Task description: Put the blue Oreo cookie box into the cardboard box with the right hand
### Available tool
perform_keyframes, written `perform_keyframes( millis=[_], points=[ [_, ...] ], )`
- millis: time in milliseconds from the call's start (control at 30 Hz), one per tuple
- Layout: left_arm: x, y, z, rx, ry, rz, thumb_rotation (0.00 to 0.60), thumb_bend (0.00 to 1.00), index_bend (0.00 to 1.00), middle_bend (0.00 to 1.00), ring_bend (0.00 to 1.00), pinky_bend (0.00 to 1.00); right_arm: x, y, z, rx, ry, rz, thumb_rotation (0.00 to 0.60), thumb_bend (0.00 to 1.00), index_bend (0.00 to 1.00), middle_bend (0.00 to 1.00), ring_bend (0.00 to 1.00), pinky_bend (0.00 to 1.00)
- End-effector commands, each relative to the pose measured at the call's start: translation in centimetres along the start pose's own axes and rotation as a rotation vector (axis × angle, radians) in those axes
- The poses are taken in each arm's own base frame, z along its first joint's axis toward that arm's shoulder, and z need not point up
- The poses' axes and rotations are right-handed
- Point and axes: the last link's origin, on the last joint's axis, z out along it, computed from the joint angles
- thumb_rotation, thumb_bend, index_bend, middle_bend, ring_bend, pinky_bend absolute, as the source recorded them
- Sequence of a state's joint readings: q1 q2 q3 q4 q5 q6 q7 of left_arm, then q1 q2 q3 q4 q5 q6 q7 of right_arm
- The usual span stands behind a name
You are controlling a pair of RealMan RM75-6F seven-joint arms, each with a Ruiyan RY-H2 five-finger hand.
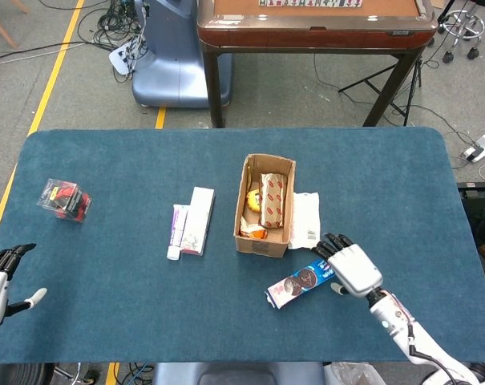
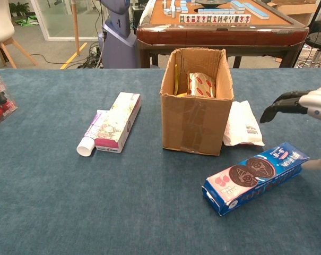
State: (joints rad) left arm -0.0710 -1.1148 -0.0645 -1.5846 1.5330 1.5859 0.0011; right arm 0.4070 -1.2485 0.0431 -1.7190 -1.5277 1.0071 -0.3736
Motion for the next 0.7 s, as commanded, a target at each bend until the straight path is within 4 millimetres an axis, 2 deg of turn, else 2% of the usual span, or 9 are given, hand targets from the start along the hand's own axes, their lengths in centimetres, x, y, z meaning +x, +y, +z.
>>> perform_keyframes(
  millis=[33, 333, 700],
  points=[
    [0.3, -0.2, 0.0, 0.005, 0.011, -0.002, 0.6, 0.11, 0.21, 0.28, 0.26, 0.41, -0.8, -0.5, 0.4, 0.016, -0.029, -0.01, 0.6, 0.0, 0.25, 0.24, 0.11, 0.2],
    [0.7, -0.3, 0.0, 0.015, 0.022, -0.002, 0.6, 0.11, 0.23, 0.28, 0.26, 0.41, -2.7, -0.9, 1.3, 0.024, -0.069, 0.0, 0.6, 0.0, 0.25, 0.24, 0.11, 0.2],
    [0.9, -0.5, 0.0, 0.027, 0.029, -0.004, 0.6, 0.11, 0.27, 0.28, 0.26, 0.41, -3.9, -0.9, 3.2, 0.028, -0.101, 0.008, 0.6, 0.0, 0.26, 0.27, 0.14, 0.2]
  ],
)
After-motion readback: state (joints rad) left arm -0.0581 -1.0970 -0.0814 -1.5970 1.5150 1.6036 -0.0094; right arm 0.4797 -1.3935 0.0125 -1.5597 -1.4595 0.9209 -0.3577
